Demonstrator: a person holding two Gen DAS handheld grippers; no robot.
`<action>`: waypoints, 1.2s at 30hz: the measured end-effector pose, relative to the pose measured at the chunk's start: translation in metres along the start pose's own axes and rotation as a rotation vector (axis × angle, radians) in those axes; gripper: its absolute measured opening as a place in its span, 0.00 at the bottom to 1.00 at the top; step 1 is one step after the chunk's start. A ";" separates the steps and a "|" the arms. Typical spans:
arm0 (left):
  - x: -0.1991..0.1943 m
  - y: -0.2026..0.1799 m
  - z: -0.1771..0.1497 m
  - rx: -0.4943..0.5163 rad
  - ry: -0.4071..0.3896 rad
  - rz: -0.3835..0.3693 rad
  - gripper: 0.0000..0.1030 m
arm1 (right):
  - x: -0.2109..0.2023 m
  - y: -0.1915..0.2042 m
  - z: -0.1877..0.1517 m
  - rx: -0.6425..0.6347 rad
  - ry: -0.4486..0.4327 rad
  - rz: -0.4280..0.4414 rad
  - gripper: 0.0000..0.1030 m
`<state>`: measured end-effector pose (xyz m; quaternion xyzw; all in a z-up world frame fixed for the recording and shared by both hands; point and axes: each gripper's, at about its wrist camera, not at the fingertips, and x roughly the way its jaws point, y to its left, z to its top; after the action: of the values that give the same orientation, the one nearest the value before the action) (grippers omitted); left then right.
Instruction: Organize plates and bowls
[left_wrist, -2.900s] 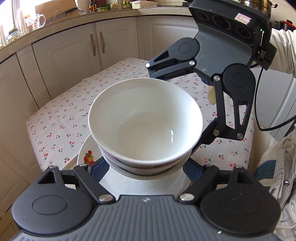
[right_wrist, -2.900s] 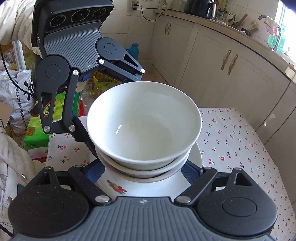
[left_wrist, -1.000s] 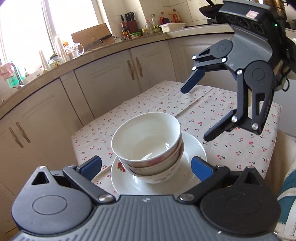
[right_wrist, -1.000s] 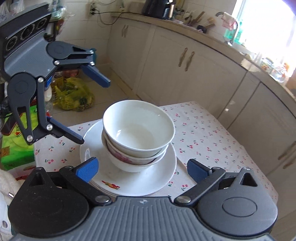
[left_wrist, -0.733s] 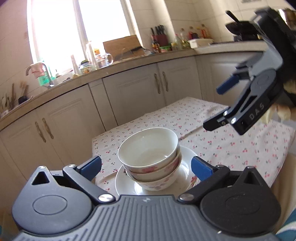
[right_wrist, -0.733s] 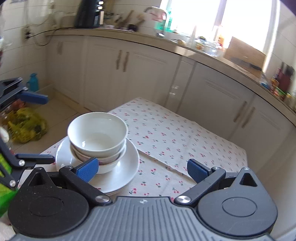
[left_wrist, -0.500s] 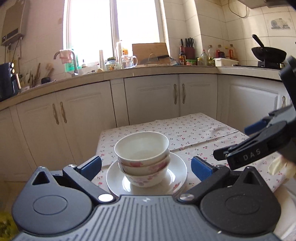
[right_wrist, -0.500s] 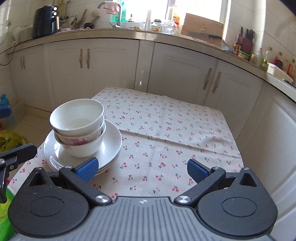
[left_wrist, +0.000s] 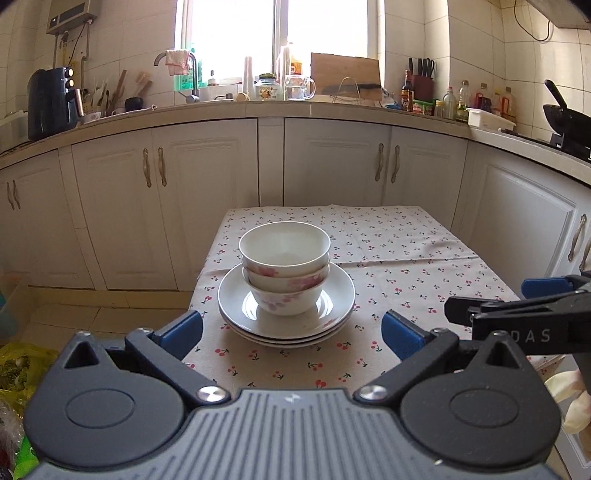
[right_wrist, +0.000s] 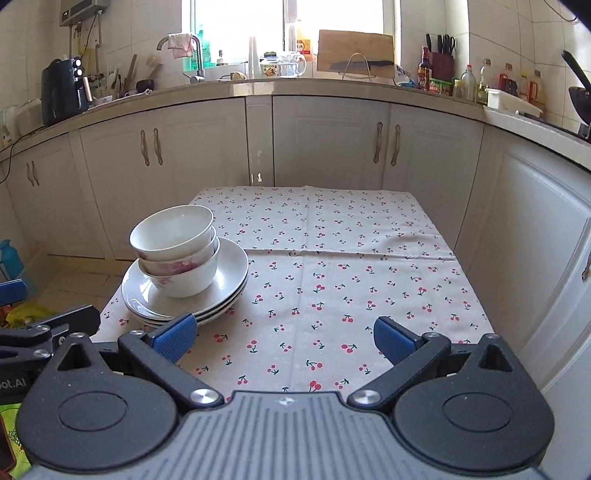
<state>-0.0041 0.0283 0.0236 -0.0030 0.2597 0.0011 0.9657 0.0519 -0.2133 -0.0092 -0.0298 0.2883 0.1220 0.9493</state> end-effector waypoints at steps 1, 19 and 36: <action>-0.002 0.000 0.000 -0.002 -0.001 0.001 0.99 | -0.005 0.002 0.001 -0.008 -0.011 -0.002 1.00; -0.010 -0.002 0.000 -0.046 -0.020 -0.002 0.99 | -0.023 0.007 0.002 -0.021 -0.065 -0.062 1.00; -0.012 -0.005 0.000 -0.048 -0.030 0.005 0.99 | -0.026 0.006 0.001 -0.013 -0.082 -0.084 1.00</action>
<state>-0.0147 0.0236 0.0294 -0.0256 0.2451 0.0097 0.9691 0.0305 -0.2132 0.0064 -0.0427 0.2469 0.0851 0.9644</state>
